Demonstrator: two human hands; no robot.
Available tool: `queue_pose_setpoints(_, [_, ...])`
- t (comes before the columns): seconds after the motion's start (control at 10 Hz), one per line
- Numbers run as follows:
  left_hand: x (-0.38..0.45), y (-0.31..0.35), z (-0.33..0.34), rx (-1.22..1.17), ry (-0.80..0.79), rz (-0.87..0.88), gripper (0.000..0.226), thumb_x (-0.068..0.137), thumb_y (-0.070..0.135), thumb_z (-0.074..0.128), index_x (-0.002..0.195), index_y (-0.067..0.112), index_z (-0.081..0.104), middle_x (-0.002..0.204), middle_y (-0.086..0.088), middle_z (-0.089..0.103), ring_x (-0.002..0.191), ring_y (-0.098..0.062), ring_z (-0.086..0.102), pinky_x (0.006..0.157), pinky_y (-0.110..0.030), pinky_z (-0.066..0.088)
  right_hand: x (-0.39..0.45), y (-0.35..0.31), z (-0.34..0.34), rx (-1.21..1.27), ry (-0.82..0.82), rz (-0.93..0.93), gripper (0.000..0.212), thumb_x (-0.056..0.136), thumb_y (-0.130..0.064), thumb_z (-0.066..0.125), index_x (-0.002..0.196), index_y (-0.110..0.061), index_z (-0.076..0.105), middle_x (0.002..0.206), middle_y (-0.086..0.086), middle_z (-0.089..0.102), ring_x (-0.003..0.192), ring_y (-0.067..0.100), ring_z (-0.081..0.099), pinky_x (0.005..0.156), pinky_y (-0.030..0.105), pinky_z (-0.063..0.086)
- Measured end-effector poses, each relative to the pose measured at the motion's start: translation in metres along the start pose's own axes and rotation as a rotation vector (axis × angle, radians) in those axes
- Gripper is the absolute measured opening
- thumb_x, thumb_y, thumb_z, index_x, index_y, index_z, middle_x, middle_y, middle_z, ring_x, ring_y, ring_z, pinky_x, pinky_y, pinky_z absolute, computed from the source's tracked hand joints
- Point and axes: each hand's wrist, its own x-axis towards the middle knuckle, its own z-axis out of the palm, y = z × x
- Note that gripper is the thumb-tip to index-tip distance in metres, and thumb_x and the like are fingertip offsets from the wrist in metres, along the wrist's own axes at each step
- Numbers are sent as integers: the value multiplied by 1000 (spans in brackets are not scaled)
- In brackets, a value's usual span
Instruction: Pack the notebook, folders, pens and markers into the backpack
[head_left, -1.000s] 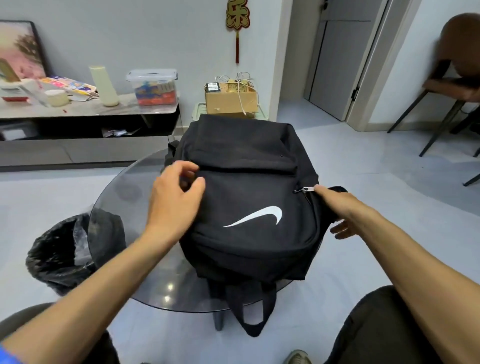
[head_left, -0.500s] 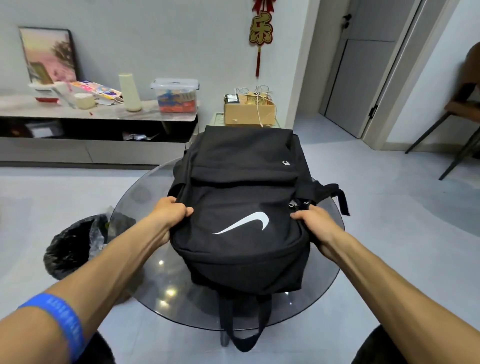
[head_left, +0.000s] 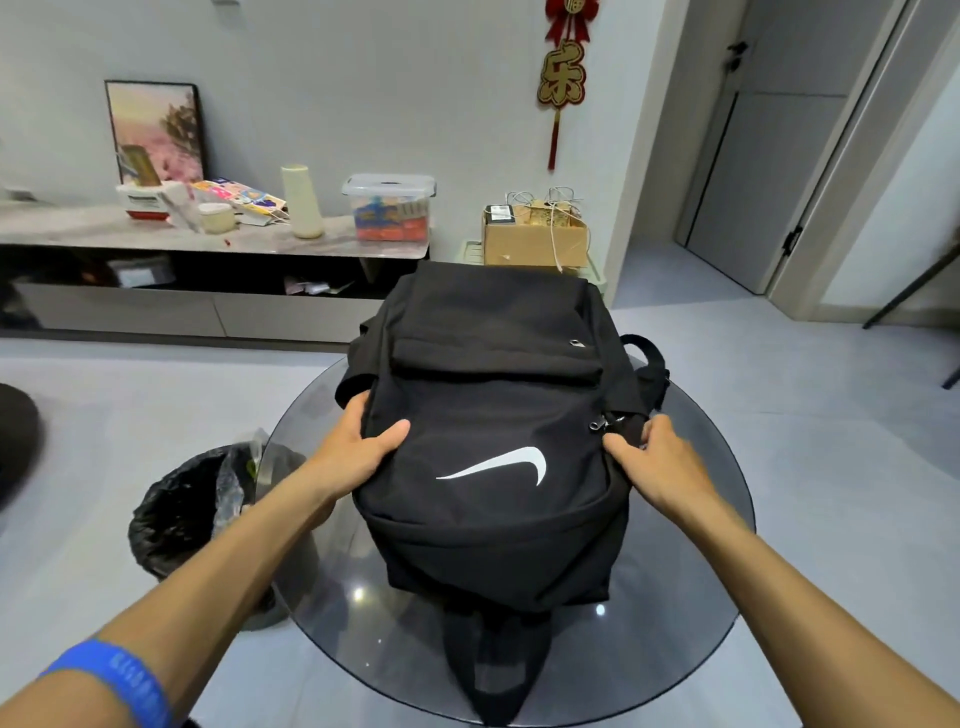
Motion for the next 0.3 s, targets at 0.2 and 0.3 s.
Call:
queue_pose_setpoints(0.2, [-20,17,-9,148,-6,-23,62,85,38,72,139,27,41,132,2,56,113,-17,61,93,-35,51,-3,15,-21,-57,-38,18,65,83,-69,50,125,-20,50,127,5,59,109,27,57,80,36,45])
queue_pose_setpoints(0.3, [-34,30,-18,173,161,142,59,84,37,73,137,28,48,138,1,54,121,-21,57,98,-40,50,-6,10,-37,1,197,-121,45,84,-61,54,111,-26,60,115,0,68,98,20,62,75,33,46])
